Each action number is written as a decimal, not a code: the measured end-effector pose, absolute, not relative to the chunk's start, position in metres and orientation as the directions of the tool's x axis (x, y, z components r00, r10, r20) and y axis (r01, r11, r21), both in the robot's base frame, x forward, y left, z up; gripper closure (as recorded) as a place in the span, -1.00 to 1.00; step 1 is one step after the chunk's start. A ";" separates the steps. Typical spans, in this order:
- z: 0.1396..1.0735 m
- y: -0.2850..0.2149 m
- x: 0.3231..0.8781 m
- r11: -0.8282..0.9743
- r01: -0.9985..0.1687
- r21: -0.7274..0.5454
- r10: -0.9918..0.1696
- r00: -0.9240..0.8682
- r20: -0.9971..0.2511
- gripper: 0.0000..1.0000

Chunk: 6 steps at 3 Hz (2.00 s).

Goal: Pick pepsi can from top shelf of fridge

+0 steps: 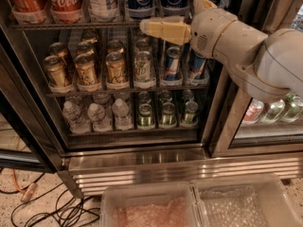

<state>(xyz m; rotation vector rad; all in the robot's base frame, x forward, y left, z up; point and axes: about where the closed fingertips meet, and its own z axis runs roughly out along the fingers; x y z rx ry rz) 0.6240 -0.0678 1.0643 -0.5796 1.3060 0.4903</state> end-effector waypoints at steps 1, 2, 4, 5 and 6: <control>1.064 -0.068 0.630 0.755 -0.644 -0.121 -0.011 0.172 -0.985 -1.00; 1.063 -0.068 0.639 0.742 -0.660 -0.119 -0.044 0.129 -0.991 -1.00; 1.061 -0.062 0.641 0.754 -0.649 -0.104 -0.023 0.132 -0.991 -1.00; 1.061 -0.062 0.645 0.761 -0.640 -0.108 -0.020 0.143 -0.990 -0.64; 1.062 -0.063 0.650 0.764 -0.634 -0.120 -0.030 0.151 -0.988 -0.73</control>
Offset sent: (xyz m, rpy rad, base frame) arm 0.0260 -0.0055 -0.0040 -0.1034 0.1263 0.0295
